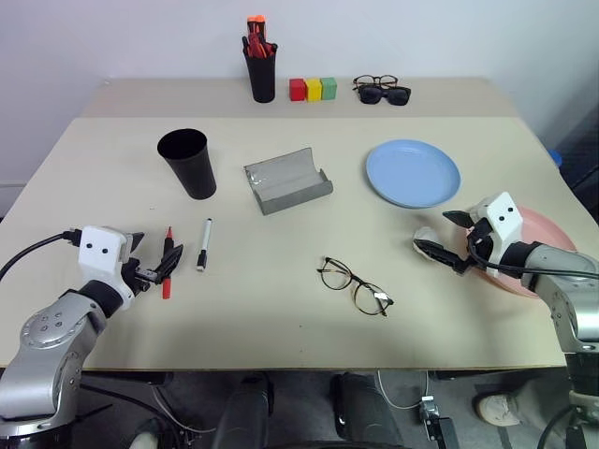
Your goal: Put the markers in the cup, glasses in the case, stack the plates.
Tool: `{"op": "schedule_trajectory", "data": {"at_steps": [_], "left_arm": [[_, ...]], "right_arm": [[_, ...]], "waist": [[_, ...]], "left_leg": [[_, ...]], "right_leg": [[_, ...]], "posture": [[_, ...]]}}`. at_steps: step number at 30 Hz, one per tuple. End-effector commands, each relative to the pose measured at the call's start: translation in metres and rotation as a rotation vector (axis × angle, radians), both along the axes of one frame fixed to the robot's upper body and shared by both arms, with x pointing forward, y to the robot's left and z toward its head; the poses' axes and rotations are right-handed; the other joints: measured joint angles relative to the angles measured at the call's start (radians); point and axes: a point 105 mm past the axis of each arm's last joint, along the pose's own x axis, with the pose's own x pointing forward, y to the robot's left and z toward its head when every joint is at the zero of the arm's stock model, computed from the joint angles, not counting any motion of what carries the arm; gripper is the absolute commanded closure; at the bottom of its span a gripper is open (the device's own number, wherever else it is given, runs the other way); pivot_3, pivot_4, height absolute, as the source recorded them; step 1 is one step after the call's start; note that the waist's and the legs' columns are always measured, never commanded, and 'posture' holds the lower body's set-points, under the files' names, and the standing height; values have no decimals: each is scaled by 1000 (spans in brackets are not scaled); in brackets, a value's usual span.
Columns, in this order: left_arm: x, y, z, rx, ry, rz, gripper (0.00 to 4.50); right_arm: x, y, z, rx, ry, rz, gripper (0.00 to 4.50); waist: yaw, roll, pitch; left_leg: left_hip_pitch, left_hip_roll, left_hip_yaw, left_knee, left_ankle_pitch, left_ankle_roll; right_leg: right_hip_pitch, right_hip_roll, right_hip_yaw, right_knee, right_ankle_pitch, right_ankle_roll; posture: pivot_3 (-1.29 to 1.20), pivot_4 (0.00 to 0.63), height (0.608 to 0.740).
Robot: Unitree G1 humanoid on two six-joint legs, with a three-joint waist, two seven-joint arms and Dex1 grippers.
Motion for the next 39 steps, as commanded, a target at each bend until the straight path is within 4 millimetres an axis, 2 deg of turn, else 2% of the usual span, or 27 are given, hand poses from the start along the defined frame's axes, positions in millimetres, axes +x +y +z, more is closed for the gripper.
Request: {"op": "schedule_trajectory", "data": {"at_steps": [1,5,9,11,13,16,18,21,25,28,31,34,35,36,37,38,39], "left_arm": [[5,3,8,22,-43,24,538],[10,12,8,44,-39,96,538],[15,19,3,64,25,187,538],[17,17,-5,37,112,243,10],[17,18,-11,21,178,284,10],[23,14,-12,-27,234,356,10],[26,8,-13,-89,257,356,10],[26,3,-20,-82,329,366,10],[26,7,-31,-62,423,411,10],[26,13,-32,-52,453,460,747],[28,17,-28,-49,439,475,2147],[30,26,-25,-55,409,512,3765],[31,29,-23,-64,396,523,4228],[34,32,-18,-80,364,529,4466],[40,35,-5,-85,282,533,4466],[49,43,20,-104,133,562,4466],[57,50,56,-114,-71,584,4466]], "right_arm": [[4,8,21,-4,-81,24,0],[6,30,29,36,-99,103,0],[-1,80,28,63,-83,281,0],[-4,115,21,40,-86,371,0],[-7,138,18,37,-99,417,0],[-16,169,23,132,-98,473,0],[-23,181,20,159,-89,492,0],[-32,191,18,158,-79,523,0],[-37,199,16,168,-73,533,0],[-38,201,14,171,-73,532,0],[-39,203,14,176,-74,536,0],[-39,206,14,181,-78,544,0],[-39,206,14,180,-79,544,0],[-39,207,15,181,-82,545,0],[-39,207,16,184,-86,544,0],[-38,207,19,188,-95,541,0],[-36,207,21,192,-103,536,0]], "waist": [[-1,0,0],[-2,0,0],[-4,0,0],[-4,0,0],[-4,0,0],[0,-1,1],[4,-3,0],[-1,-3,0],[-6,-3,0],[-6,-3,0],[-9,-3,0],[-12,-3,0],[-13,-3,0],[-13,-3,0],[-13,-3,0],[-11,-3,0],[-6,-4,0]], "left_leg": [[0,0,0,0,0,0],[0,0,0,0,0,0],[0,0,0,0,0,0],[0,0,-1,0,0,0],[0,0,-1,0,0,0],[0,0,-1,0,0,0],[0,-1,-3,1,0,0],[0,-1,-3,1,0,0],[1,-1,-3,1,0,0],[1,-1,-3,1,0,-1],[2,-1,-3,0,0,-1],[2,-1,-3,0,0,-1],[2,-1,-3,0,0,-1],[2,-1,-3,0,0,-1],[2,-1,-3,0,0,-1],[2,-1,-3,0,0,-1],[2,-1,-3,0,0,-1]], "right_leg": [[0,0,0,0,0,0],[0,0,0,0,0,1],[0,0,0,0,2,3],[0,1,0,1,2,3],[0,1,0,1,2,4],[0,1,0,2,2,4],[0,0,-1,2,2,4],[0,0,-1,2,2,4],[0,1,-1,4,2,4],[0,1,-1,4,2,4],[0,1,-1,4,2,4],[0,1,-1,5,2,4],[0,1,-1,5,2,4],[0,1,-1,5,2,4],[0,1,-1,5,2,4],[0,1,-1,5,2,4],[-1,1,-1,5,2,4]], "posture": [[0,150,740],[0,150,740],[0,150,740],[0,150,740],[0,150,740],[0,150,740],[0,150,740],[0,150,740],[0,150,740],[0,150,740],[0,150,740],[0,150,740],[0,150,740],[0,150,740],[0,150,740],[0,150,740],[0,150,740]]}}
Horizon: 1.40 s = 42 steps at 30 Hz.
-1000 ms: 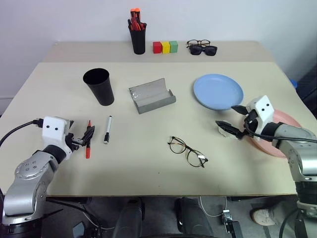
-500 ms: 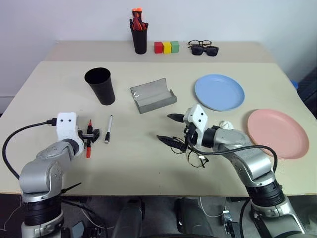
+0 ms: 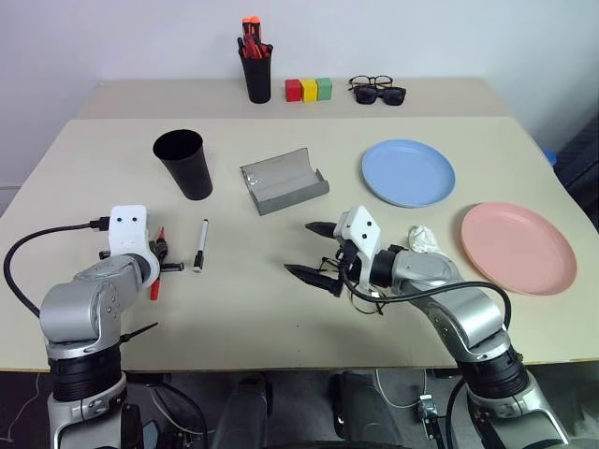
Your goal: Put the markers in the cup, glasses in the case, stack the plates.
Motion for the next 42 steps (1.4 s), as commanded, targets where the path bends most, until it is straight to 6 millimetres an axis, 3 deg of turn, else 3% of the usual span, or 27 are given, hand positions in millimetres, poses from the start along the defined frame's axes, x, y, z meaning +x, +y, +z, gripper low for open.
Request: {"op": "schedule_trajectory", "data": {"at_steps": [1,2,3,5,9,12,15,23,25,29,34,37,40,42], "left_arm": [[18,34,100,131,-524,149,4466],[18,37,113,149,-600,162,4466],[20,32,140,185,-729,142,4466],[27,17,172,214,-875,68,4466],[66,-26,191,250,-942,-114,4466],[93,-42,182,212,-943,-150,4466],[107,-50,168,247,-918,-165,4466],[119,-55,145,232,-902,-178,4466],[119,-54,141,220,-901,-174,3466],[114,-50,147,177,-945,-146,1578],[79,-43,189,89,-1175,-123,1578],[51,-55,199,65,-1201,-249,1578],[29,-72,179,50,-1059,-429,1578],[11,-79,145,72,-853,-539,1041]], "right_arm": [[-1,5,21,42,-79,11,0],[0,5,21,44,-81,9,0],[2,6,24,51,-90,4,0],[7,8,31,66,-115,-5,0],[36,20,61,140,-232,-123,0],[47,34,76,191,-267,-144,0],[52,43,77,191,-274,-165,0],[51,48,74,201,-269,-196,0],[49,48,72,203,-262,-198,0],[48,47,73,205,-261,-197,0],[51,46,75,204,-267,-198,0],[51,42,75,198,-272,-199,0],[52,35,75,190,-276,-203,0],[52,27,76,180,-281,-192,0]], "waist": [[10,-2,1],[12,-4,1],[14,-4,1],[15,-4,1],[13,-4,1],[10,-4,1],[-2,-4,1],[-17,-4,1],[-17,-4,1],[-18,-4,1],[-20,-4,1],[-20,-4,1],[-21,-3,1],[-25,-3,1]], "left_leg": [[-1,0,0,0,0,-1],[-2,0,-1,0,1,-2],[-3,0,-1,0,2,-3],[-4,-1,0,0,2,-3],[-3,-4,0,0,2,-3],[-2,-3,0,0,2,-3],[-2,-3,0,-1,2,-3],[-6,-3,0,0,2,-3],[-6,-3,0,0,2,-3],[-6,-3,0,0,2,-3],[-6,-3,0,0,2,-3],[-6,-3,0,0,2,-3],[-5,-3,0,0,2,-3],[-4,-3,0,0,2,-3]], "right_leg": [[-1,0,0,0,0,0],[-1,0,-1,0,0,0],[-2,0,-1,-1,0,-1],[-2,-2,-1,-3,1,0],[0,-4,-1,-3,1,1],[0,-3,-1,-2,1,1],[-2,-3,0,-1,1,2],[-6,-3,-1,1,1,2],[-6,-3,-1,1,1,2],[-6,-3,-1,2,1,2],[-6,-3,-1,2,1,2],[-6,-3,0,2,1,2],[-6,-3,0,2,1,2],[-5,-3,0,2,1,2]], "posture": [[0,150,740],[0,150,740],[0,150,740],[0,150,740],[0,150,740],[0,150,740],[0,150,740],[0,150,740],[0,150,740],[0,150,740],[0,150,740],[0,150,740],[0,150,740],[0,150,740]]}}
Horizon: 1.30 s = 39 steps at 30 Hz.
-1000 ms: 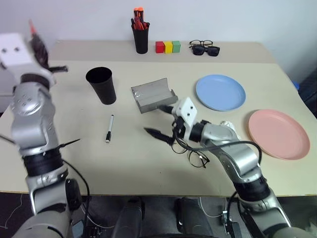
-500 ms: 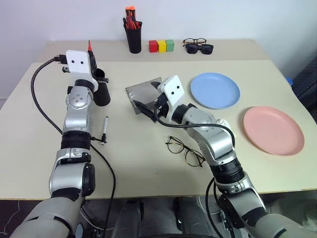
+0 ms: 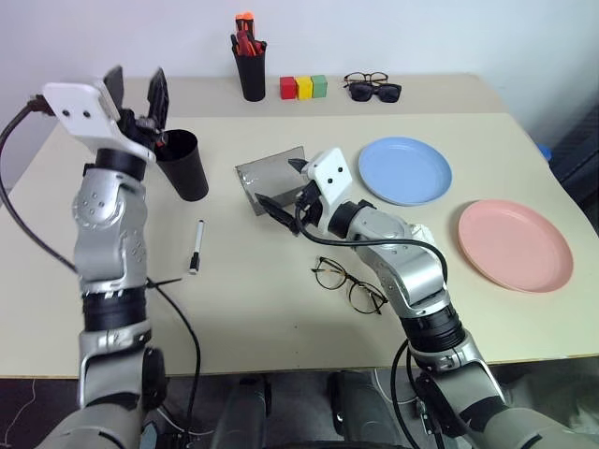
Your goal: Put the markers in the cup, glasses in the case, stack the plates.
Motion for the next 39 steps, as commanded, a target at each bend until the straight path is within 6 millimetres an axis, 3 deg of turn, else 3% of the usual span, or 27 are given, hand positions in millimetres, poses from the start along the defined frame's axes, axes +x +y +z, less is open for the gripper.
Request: {"op": "schedule_trajectory", "data": {"at_steps": [1,2,3,9,13,16,19,25,26,27,30,32,34,36,39], "left_arm": [[-31,-21,-40,171,268,-126,707],[-36,-20,-52,207,352,-108,221],[-38,-16,-63,214,433,-80,95],[-35,4,-136,149,954,133,95],[-34,-10,-156,117,1145,77,95],[-32,-9,-161,94,1228,72,95],[-30,-8,-161,93,1258,68,935],[-26,-8,-158,99,1247,74,3781],[-23,-9,-152,102,1202,65,4321],[-17,-12,-141,114,1120,58,4468],[-5,-22,-105,166,859,35,4468],[-6,-51,-51,212,507,-92,4468],[-12,-75,-14,150,331,-287,4468],[-1,-65,15,65,191,-236,4468],[19,-43,24,73,132,-46,4468]], "right_arm": [[-5,-15,20,17,-69,29,0],[-6,-18,20,12,-68,41,0],[-7,-21,21,8,-68,53,0],[-16,-16,18,-7,-62,141,0],[-26,-6,18,-3,-65,189,0],[-30,-3,18,-2,-63,203,0],[-32,-5,16,-8,-61,198,0],[-31,-9,13,-15,-58,177,0],[-31,-9,13,-15,-58,176,0],[-31,-9,14,-13,-59,176,0],[-30,-8,14,-10,-59,175,0],[-28,-7,15,-9,-62,171,0],[-26,-6,17,-5,-71,166,0],[-18,-5,27,39,-94,127,0],[-4,-4,40,101,-117,49,0]], "waist": [[-2,1,0],[-1,1,1],[4,1,1],[5,1,0],[2,1,1],[2,1,1],[2,1,1],[5,1,1],[5,1,1],[5,1,1],[7,1,1],[9,1,1],[17,0,1],[29,0,1],[20,3,-1]], "left_leg": [[1,0,0,0,0,0],[1,0,0,0,0,0],[1,0,0,0,0,0],[4,1,-3,1,0,0],[4,1,-3,0,0,0],[4,1,-3,0,0,0],[4,1,-2,0,0,0],[4,1,-2,0,0,0],[4,1,-2,0,0,0],[4,1,-2,0,0,0],[3,1,-2,0,0,-1],[3,1,-2,0,0,-1],[2,1,-2,-1,1,-2],[2,1,-1,-1,1,-2],[3,1,0,-1,1,-2]], "right_leg": [[1,0,0,0,0,0],[2,0,0,0,0,0],[2,0,0,0,0,0],[6,2,-1,0,0,0],[5,3,-1,0,0,0],[4,3,-1,0,0,0],[4,3,-1,0,0,-1],[4,2,-1,0,0,-1],[4,2,-1,0,0,-1],[4,2,-1,0,0,-1],[4,2,-1,0,0,-1],[4,1,-1,-1,0,-1],[3,1,-1,-2,0,-1],[3,1,-1,-3,0,-1],[3,1,0,-3,0,-1]], "posture": [[0,150,740],[0,150,740],[0,150,740],[0,150,740],[0,150,740],[0,150,740],[0,150,740],[0,150,740],[0,150,740],[0,150,740],[0,150,740],[0,150,740],[0,150,740],[0,150,740],[0,150,740]]}}
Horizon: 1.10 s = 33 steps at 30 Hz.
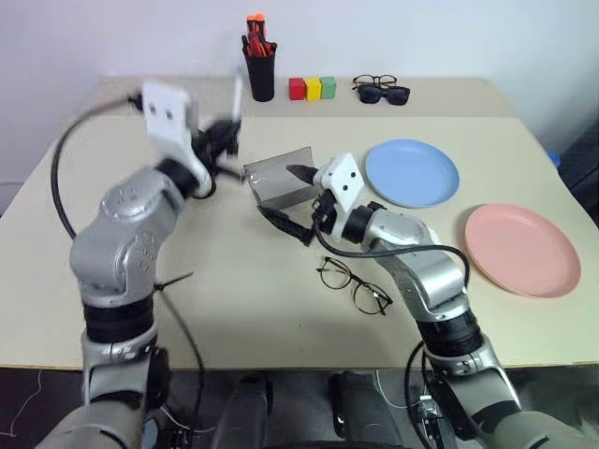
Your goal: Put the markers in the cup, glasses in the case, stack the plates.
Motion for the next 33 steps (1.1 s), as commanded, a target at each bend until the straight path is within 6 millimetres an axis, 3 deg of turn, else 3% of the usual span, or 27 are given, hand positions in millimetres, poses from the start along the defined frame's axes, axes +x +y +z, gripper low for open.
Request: {"op": "schedule_trajectory", "data": {"at_steps": [1,3,5,15,18,22,25,28,30,32,33], "left_arm": [[22,41,8,31,-97,278,4468],[38,64,7,24,-118,445,4468],[47,75,5,4,-127,514,4468],[75,82,-40,54,-21,565,4468],[77,83,-46,36,3,570,3395],[75,83,-43,-22,-10,552,1429],[68,76,-28,-94,-70,478,1429],[58,47,-15,-71,-111,274,1429],[51,19,-24,52,-55,96,840],[45,-4,-48,213,63,-45,31],[42,-12,-61,269,122,-104,9]], "right_arm": [[15,-3,28,81,-76,-104,0],[20,3,27,80,-66,-132,0],[20,8,24,74,-62,-127,0],[11,11,14,74,-42,-115,0],[11,11,14,75,-41,-115,0],[12,11,15,78,-44,-116,0],[11,8,16,75,-48,-118,0],[11,-1,16,56,-58,-123,0],[8,-13,14,21,-64,-109,0],[3,-26,9,-42,-69,-82,0],[0,-34,6,-77,-71,-71,0]], "waist": [[-6,1,-1],[-8,1,-1],[-8,1,0],[-14,0,0],[-18,0,0],[-19,0,0],[-18,0,0],[-18,0,0],[-16,0,0],[-17,0,0],[-17,1,0]], "left_leg": [[1,0,0,0,0,0],[1,0,0,-1,0,0],[1,0,-1,0,0,0],[-2,0,-1,1,0,0],[-2,0,-1,1,0,0],[-2,0,-1,1,0,0],[-2,0,-1,1,0,0],[-2,0,-1,1,0,0],[-2,0,-1,1,0,0],[-2,0,-1,1,0,0],[-2,0,-1,1,0,0]], "right_leg": [[0,0,0,1,0,0],[0,1,0,2,0,0],[0,1,0,2,0,0],[-2,0,0,2,0,0],[-2,0,0,3,0,0],[-2,1,0,3,0,0],[-2,0,0,3,0,0],[-2,0,0,3,0,0],[-2,0,0,3,0,0],[-1,0,0,2,0,0],[0,0,0,2,0,1]], "posture": [[0,150,740],[0,150,740],[0,150,740],[0,150,740],[0,150,740],[0,150,740],[0,150,740],[0,150,740],[0,150,740],[0,150,740],[0,150,740]]}}
